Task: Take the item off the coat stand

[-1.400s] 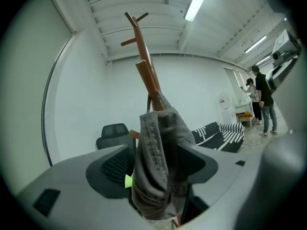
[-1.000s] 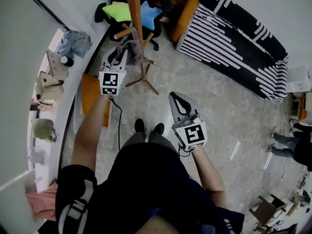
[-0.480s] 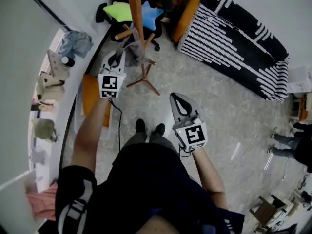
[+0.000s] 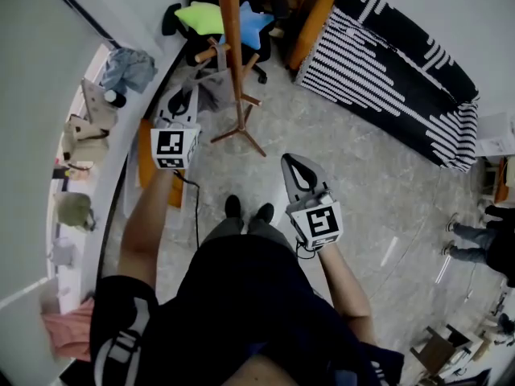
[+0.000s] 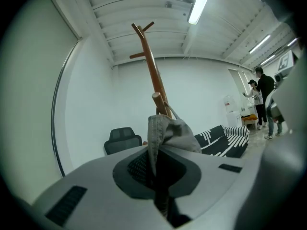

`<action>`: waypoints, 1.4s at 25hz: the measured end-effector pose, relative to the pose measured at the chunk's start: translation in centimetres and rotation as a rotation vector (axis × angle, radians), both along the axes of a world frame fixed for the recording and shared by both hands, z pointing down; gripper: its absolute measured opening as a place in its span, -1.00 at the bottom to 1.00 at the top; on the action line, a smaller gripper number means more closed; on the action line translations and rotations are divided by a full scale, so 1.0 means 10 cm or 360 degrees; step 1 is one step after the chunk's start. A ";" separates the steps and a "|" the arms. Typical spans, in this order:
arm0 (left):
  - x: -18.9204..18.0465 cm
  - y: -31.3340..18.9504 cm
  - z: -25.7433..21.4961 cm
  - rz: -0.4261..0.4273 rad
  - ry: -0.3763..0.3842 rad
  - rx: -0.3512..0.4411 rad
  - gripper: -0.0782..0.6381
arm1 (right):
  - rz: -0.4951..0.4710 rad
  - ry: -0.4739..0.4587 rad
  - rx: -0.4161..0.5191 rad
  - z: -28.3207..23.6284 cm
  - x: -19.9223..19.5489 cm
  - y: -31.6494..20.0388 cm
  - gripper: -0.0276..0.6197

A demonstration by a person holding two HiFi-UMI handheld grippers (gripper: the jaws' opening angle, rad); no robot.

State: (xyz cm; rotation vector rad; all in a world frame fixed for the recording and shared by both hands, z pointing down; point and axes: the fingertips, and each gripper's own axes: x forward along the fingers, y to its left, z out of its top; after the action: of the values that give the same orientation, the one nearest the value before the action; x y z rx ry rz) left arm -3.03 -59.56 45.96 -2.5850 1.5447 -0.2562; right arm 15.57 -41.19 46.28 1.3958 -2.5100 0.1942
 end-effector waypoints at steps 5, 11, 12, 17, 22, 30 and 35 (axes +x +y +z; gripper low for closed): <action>-0.14 0.12 -0.18 -0.0020 0.0035 0.0028 -0.71 | -0.0016 0.0007 -0.0008 0.02 -0.05 0.03 -0.85; -0.27 0.27 -0.32 -0.0051 0.0068 0.0043 -0.71 | -0.0030 -0.0006 0.0009 -0.03 -0.07 0.04 -0.85; -0.29 0.32 -0.35 -0.0053 0.0076 0.0045 -0.71 | -0.0030 -0.0007 0.0013 -0.04 -0.07 0.04 -0.85; -0.40 0.55 -0.48 -0.0069 0.0097 0.0070 -0.71 | -0.0042 -0.0004 0.0033 -0.09 -0.07 0.10 -0.85; -0.50 0.78 -0.62 -0.0098 0.0130 0.0104 -0.71 | -0.0041 -0.0007 0.0065 -0.16 -0.08 0.13 -0.85; -0.59 1.25 -0.76 -0.0129 0.0171 0.0142 -0.71 | -0.0001 -0.0013 0.0149 -0.29 -0.05 0.20 -0.85; -0.67 1.49 -0.73 -0.0131 0.0149 0.0133 -0.71 | 0.0003 -0.0012 0.0149 -0.32 -0.09 0.27 -0.85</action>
State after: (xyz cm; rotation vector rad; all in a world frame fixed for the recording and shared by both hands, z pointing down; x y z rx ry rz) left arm -9.69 -44.63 38.70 -2.5060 1.6575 -0.0772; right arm 14.66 -38.45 43.03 1.4347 -2.5542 0.0833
